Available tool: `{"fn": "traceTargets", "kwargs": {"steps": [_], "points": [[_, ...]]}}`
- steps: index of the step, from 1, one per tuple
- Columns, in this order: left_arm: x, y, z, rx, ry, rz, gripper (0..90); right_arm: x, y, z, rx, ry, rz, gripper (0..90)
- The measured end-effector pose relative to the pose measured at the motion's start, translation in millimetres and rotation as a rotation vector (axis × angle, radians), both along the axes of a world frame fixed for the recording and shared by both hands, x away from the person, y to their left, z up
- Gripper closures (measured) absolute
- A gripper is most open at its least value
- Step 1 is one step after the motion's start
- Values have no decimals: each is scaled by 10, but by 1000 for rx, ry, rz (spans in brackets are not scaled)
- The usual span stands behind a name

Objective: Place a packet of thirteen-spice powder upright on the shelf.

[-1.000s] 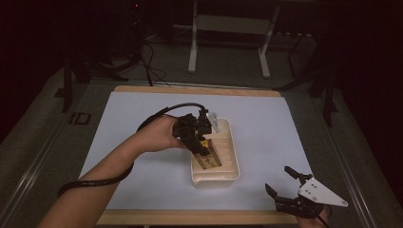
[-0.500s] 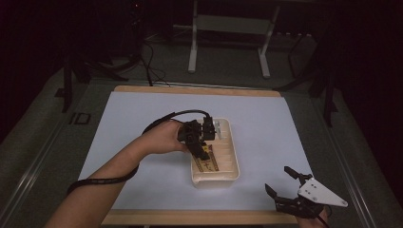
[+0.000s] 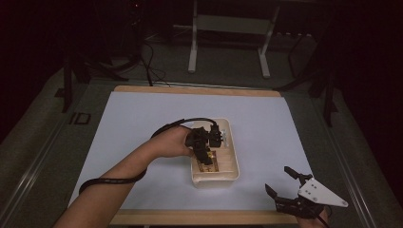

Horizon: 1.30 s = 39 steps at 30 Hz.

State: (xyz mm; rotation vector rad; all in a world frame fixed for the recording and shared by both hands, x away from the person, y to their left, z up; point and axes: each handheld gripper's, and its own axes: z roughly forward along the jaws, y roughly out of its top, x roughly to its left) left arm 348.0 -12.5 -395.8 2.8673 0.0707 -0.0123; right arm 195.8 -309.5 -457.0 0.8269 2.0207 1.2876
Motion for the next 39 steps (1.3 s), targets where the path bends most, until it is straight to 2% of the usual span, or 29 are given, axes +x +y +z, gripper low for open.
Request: {"fn": "traceTargets", "kwargs": {"steps": [7, 13, 16, 18, 21, 26, 34, 39], "points": [[22, -38, -105, -18, 16, 11, 673, -4, 1, 1, 0, 0, 1, 152], [-4, -43, -157, -96, 24, 5, 657, -3, 3, 1, -1, 0, 2, 152], [-11, -35, -191, -144, 19, 9, 650, -6, 3, 2, -1, -4, 2, 152], [-14, -20, -218, -178, 29, 25, 648, -7, 2, 3, -1, -4, 2, 152], [-25, -10, -270, -219, 12, 4, 635, -6, 2, 2, 0, -4, 2, 152], [-26, -28, -351, -226, 13, -2, 622, -5, 1, 2, 0, -1, 1, 152], [-13, 64, -281, -273, 22, 25, 606, -1, 0, -1, 0, 1, 2, 152], [-49, 133, -201, -303, 10, 39, 584, -2, 3, -1, 0, 2, 1, 152]]}}
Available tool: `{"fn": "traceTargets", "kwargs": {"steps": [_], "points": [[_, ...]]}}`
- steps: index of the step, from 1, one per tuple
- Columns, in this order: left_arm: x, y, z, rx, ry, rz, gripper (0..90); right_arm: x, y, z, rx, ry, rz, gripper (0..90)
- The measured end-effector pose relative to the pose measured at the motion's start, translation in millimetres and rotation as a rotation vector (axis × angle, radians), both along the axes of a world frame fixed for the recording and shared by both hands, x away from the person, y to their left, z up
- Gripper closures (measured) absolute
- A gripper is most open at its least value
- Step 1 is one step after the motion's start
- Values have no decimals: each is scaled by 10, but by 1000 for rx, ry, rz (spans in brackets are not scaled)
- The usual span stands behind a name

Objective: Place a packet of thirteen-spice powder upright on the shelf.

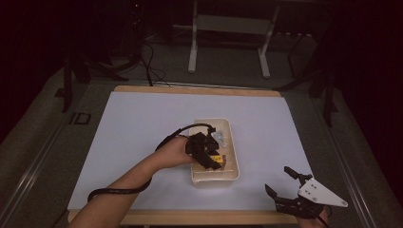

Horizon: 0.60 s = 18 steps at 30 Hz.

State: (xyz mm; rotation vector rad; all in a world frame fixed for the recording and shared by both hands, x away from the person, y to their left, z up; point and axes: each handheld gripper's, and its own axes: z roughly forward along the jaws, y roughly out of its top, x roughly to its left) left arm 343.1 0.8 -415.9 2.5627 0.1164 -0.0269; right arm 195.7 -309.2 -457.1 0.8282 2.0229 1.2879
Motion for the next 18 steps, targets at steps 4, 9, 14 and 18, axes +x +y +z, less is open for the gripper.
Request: {"fn": "traceTargets", "kwargs": {"steps": [4, 9, 14, 18], "points": [[-16, 103, 92, -36, 18, 16, 584, 2, -2, -1, 1, -1, -1, 152], [-56, 274, 231, -92, -9, 61, 583, 2, 0, -1, 0, -1, -2, 152], [-64, 452, 345, -192, 34, 102, 514, 2, 3, -1, -1, 0, -3, 152], [-64, 565, 366, -257, 46, 156, 325, 0, 3, -1, -2, -1, -4, 152]]}}
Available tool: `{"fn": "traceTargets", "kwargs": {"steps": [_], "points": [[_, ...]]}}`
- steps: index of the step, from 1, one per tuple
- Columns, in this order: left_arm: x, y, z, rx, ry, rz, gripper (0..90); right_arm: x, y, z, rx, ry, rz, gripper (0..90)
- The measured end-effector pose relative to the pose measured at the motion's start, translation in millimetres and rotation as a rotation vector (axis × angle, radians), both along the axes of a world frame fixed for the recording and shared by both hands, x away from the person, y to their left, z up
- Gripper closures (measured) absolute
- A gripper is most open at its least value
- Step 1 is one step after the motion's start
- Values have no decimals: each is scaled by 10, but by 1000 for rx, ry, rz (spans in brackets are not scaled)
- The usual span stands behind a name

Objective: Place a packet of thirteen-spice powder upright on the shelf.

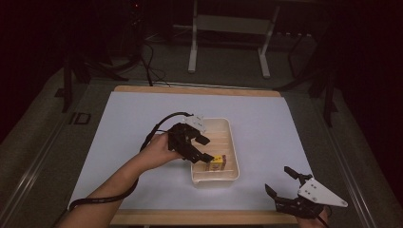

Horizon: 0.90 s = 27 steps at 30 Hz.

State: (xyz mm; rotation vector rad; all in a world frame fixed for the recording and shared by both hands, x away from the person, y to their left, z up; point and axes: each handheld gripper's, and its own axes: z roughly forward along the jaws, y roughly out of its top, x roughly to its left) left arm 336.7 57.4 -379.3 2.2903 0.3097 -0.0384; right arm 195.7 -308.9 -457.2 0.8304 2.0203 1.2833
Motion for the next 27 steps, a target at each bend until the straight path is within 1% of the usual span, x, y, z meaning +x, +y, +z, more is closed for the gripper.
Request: {"fn": "traceTargets", "kwargs": {"steps": [1, 2, 3, 6, 7, 10, 12, 13, 14, 16, 17, 19, 21, 22, 27], "points": [[4, 36, -4, -18, 3, 22, 312, 0, 0, 0, 0, 0, 0, 152], [6, 59, -7, -21, 8, 37, 227, 0, 1, -1, -1, 0, -1, 152], [9, 83, -12, -27, 18, 51, 193, 0, 1, -1, -2, 0, 0, 152], [-9, 155, -32, -39, -7, 90, 131, -2, 3, 0, -2, 0, -2, 152], [-18, 201, -39, -62, -10, 114, 118, -2, 3, 0, -2, -1, -2, 152], [-27, 279, -46, -85, -12, 141, 22, 1, 3, -2, -4, 0, -2, 152], [-27, 341, -52, -90, -22, 184, 12, 2, 4, -2, -5, -1, -2, 152], [-27, 376, -59, -90, -25, 218, 12, 2, 5, -2, -5, -1, -2, 152], [-24, 403, -67, -90, -19, 234, 12, 1, 5, -2, -6, -1, -2, 152], [-33, 450, -84, -93, -25, 277, 12, 1, 6, -2, -5, 0, -3, 152], [-39, 484, -96, -93, -26, 287, 12, 0, 6, -2, -5, 0, -3, 152], [-57, 525, -120, -76, -33, 329, 12, 0, 6, -2, -6, 0, -4, 151], [-68, 567, -144, -60, -39, 349, 12, 1, 6, -3, -6, 1, -5, 152], [-85, 594, -162, -60, -48, 370, 12, 1, 7, -3, -5, 2, -6, 152], [-152, 710, -244, -71, -51, 422, 12, 1, 4, -4, -3, 0, -8, 151]]}}
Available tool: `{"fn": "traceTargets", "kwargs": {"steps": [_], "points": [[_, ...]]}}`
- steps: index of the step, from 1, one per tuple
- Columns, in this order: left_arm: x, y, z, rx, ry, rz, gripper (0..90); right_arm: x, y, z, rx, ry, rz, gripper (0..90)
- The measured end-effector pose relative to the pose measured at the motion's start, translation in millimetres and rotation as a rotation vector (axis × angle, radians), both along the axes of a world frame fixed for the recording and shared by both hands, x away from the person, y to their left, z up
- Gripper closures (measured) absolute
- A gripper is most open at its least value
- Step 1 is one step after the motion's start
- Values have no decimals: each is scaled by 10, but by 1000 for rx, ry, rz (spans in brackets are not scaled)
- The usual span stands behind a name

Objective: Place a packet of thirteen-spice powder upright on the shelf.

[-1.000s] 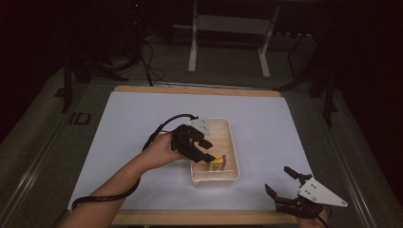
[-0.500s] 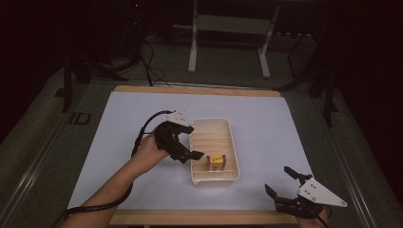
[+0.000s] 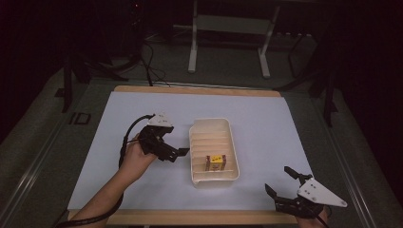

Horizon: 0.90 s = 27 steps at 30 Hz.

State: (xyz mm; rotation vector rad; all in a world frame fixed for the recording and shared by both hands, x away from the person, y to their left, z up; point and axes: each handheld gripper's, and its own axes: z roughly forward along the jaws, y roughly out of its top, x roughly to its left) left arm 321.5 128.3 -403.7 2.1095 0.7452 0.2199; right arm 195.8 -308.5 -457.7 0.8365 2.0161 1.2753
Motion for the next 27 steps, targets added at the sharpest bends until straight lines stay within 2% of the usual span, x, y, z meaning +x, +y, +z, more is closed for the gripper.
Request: {"fn": "traceTargets", "kwargs": {"steps": [6, 14, 18, 22, 27], "points": [[-115, 151, -113, -35, -20, 55, 12, 0, 3, 1, -1, 1, -3, 151], [-261, 232, -149, -37, -35, 105, 12, 1, 1, 1, 1, -2, -6, 151], [-338, 252, -175, -20, -40, 128, 12, -1, 3, 1, -2, -4, -8, 151], [-412, 296, -214, -32, -39, 149, 12, 0, 1, 0, 1, -5, -8, 151], [-502, 387, -256, -54, -62, 191, 12, -2, 0, 2, 2, -7, -8, 151]]}}
